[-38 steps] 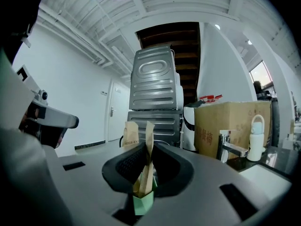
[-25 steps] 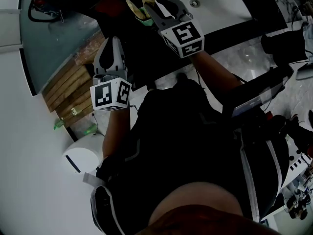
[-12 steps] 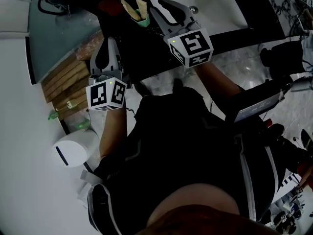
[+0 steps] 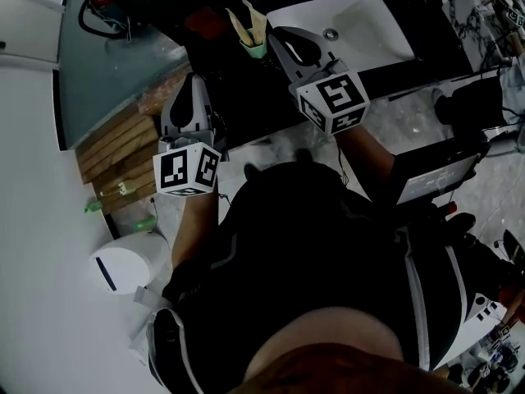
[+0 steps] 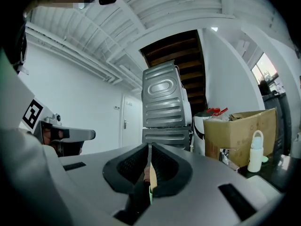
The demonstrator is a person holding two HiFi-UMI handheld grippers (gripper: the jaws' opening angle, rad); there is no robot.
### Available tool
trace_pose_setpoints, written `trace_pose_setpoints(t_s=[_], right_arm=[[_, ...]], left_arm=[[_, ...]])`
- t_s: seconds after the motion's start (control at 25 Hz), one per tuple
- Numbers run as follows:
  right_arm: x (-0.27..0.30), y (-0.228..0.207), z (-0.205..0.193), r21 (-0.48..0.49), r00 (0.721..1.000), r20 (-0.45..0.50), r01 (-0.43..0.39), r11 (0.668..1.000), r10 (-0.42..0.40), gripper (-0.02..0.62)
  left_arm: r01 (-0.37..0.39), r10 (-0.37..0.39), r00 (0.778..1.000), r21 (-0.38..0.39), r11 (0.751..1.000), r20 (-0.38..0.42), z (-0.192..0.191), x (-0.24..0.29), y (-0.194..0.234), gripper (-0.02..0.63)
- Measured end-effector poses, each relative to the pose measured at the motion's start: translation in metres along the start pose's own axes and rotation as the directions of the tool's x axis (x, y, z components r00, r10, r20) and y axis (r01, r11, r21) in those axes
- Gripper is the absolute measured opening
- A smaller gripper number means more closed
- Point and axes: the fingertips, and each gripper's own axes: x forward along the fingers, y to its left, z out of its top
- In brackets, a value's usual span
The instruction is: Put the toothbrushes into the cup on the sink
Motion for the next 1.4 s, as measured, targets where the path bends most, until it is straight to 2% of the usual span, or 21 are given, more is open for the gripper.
trace_pose_setpoints(t_s=[0.2,0.68,1.4], right_arm=[[0.003,0.029,-0.004,-0.041,0.998,-0.047,0.034,0.999,-0.036,0.037],[0.006,0.06,0.012,-0.075,0.997,-0.034,0.071,0.995,-0.074,0.023],[0.01,0.059,0.014,-0.063,0.993,-0.045,0.108,0.992,-0.111,0.023]], left_arm=[[-0.003,0.003,1.0,-0.01,1.0,-0.003,0.0,-0.025,0.024,0.006],[0.04,-0.039,0.999,-0.034,0.999,0.016,0.006,-0.037,0.047,0.006],[0.09,-0.089,0.996,-0.022,0.996,0.029,0.018,-0.03,0.046,0.006]])
